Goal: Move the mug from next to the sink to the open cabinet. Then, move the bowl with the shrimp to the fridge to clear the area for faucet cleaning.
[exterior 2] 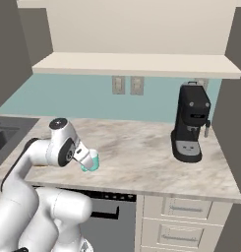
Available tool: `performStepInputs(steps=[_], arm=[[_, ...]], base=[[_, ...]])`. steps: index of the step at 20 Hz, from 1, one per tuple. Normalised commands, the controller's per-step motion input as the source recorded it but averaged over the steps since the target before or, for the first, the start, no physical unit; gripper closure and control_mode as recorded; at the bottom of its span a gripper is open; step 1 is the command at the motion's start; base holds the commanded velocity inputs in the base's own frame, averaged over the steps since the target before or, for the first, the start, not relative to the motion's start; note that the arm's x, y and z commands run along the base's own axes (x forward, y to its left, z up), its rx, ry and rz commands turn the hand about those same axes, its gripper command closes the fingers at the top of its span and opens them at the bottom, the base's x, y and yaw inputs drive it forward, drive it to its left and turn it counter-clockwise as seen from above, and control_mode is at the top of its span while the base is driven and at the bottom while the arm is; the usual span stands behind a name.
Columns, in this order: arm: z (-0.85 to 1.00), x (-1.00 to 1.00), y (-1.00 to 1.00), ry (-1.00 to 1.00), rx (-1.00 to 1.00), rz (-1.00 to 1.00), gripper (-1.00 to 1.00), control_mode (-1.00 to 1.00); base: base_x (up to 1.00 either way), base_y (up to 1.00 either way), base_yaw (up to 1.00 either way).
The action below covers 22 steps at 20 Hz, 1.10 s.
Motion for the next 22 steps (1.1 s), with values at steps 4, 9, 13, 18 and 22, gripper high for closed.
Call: performStepInputs(steps=[4, 9, 13, 18, 22], arm=[[-0.02, 0.07, 0.0, 0.06, 0.0, 0.0, -1.0, -1.0], [-0.25, 0.31, 0.06, 0.06, -0.04, 0.0, -1.0, -1.0], [-0.24, 0.28, 0.01, 0.01, -0.02, 0.0, -1.0, -1.0], [-0.16, 0.37, 0.0, 0.01, 0.0, 0.0, -1.0, -1.0], [-0.24, 0.03, 0.0, 0.09, 0.0, 0.0, -1.0, -1.0]], base=[[0.0, 0.0, 0.0], [0.0, 0.0, 0.0], [0.0, 0.0, 0.0], [0.0, 0.0, 0.0], [0.0, 0.0, 0.0]])
